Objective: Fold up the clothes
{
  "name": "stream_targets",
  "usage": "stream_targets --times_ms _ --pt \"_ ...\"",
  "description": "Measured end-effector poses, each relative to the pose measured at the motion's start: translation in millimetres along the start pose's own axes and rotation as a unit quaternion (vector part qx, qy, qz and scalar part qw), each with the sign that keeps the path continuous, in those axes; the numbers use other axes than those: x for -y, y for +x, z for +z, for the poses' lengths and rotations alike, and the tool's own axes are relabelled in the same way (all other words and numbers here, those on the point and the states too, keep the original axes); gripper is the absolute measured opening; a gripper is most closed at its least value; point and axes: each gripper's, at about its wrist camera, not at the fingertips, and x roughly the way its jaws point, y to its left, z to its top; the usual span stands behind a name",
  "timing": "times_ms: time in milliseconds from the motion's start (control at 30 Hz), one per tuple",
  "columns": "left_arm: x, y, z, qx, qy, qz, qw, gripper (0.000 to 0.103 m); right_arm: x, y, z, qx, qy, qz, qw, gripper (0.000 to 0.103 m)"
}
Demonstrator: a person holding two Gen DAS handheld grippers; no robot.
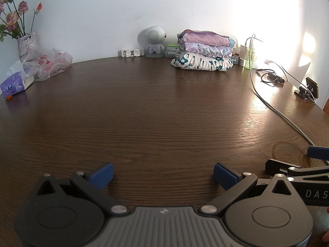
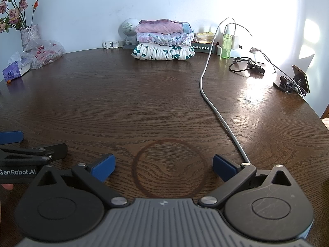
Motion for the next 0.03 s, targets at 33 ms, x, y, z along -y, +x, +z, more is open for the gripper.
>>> stream_targets --times_ms 33 --pt "-0.1 0.0 0.1 0.0 0.0 0.0 1.0 0.103 0.0 0.0 0.0 0.0 0.0 0.0 1.0 0.102"
